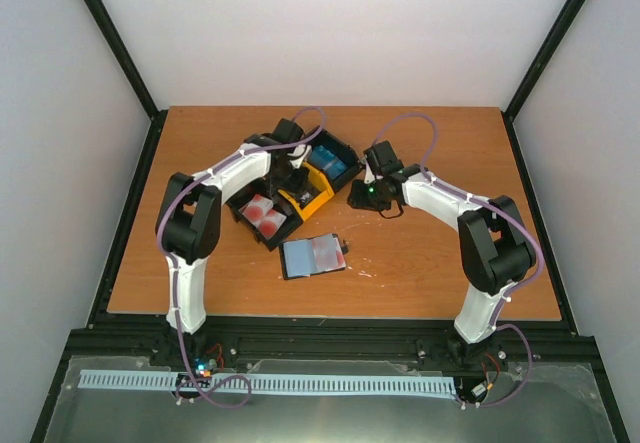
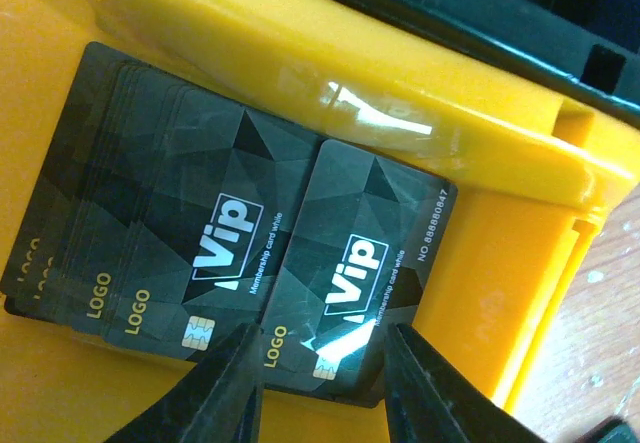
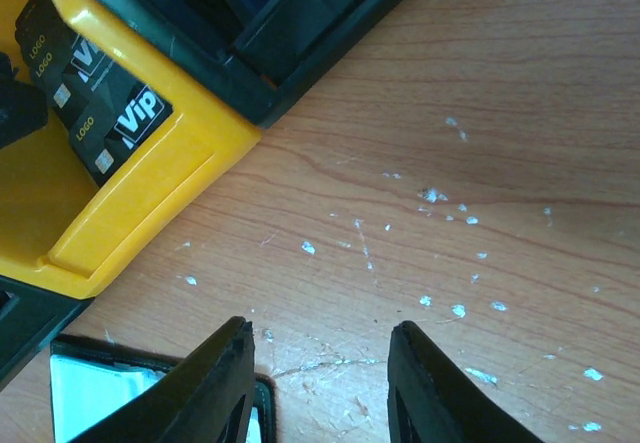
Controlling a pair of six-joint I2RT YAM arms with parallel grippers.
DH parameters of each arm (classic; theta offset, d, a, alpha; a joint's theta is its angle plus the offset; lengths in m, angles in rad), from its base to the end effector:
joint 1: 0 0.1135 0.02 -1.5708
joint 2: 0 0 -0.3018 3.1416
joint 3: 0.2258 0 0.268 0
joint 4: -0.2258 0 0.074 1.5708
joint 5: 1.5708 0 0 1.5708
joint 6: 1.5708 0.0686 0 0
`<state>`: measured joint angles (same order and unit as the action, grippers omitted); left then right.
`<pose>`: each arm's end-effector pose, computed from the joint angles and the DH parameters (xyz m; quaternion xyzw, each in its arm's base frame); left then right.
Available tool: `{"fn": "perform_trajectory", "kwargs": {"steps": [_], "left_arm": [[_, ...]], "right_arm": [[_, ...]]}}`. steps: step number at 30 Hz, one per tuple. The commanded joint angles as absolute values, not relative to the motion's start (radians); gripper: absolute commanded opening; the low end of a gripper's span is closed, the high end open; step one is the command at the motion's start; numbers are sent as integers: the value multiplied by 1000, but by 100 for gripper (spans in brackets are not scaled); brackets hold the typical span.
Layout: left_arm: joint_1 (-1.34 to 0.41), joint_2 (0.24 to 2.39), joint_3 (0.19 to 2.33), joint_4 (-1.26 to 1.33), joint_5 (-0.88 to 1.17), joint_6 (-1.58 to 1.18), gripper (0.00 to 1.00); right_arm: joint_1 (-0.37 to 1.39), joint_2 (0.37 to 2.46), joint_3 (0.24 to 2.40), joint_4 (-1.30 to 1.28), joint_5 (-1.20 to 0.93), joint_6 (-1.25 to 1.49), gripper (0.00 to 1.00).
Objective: Put the credit cards into the card holder
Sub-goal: Adjust the storage box at the center of the board.
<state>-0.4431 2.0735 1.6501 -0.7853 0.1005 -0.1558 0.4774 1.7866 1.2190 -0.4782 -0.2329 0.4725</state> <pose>0.4294 -0.2114 0.1923 0.1496 0.9710 -0.1003 0.1573 0.3548 0.2014 0.1967 -0.0325 0.9591 0.2176 0.1779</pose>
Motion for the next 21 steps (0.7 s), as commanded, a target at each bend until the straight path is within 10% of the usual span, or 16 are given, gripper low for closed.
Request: {"fn": "perform_trajectory", "kwargs": {"steps": [1, 21], "left_arm": [[-423, 2016, 1563, -869, 27, -133, 36], [-397, 2088, 1666, -827, -6, -102, 57]], "right_arm": [[469, 1794, 1223, -477, -263, 454, 38], [513, 1818, 1206, -437, -323, 426, 44]]}}
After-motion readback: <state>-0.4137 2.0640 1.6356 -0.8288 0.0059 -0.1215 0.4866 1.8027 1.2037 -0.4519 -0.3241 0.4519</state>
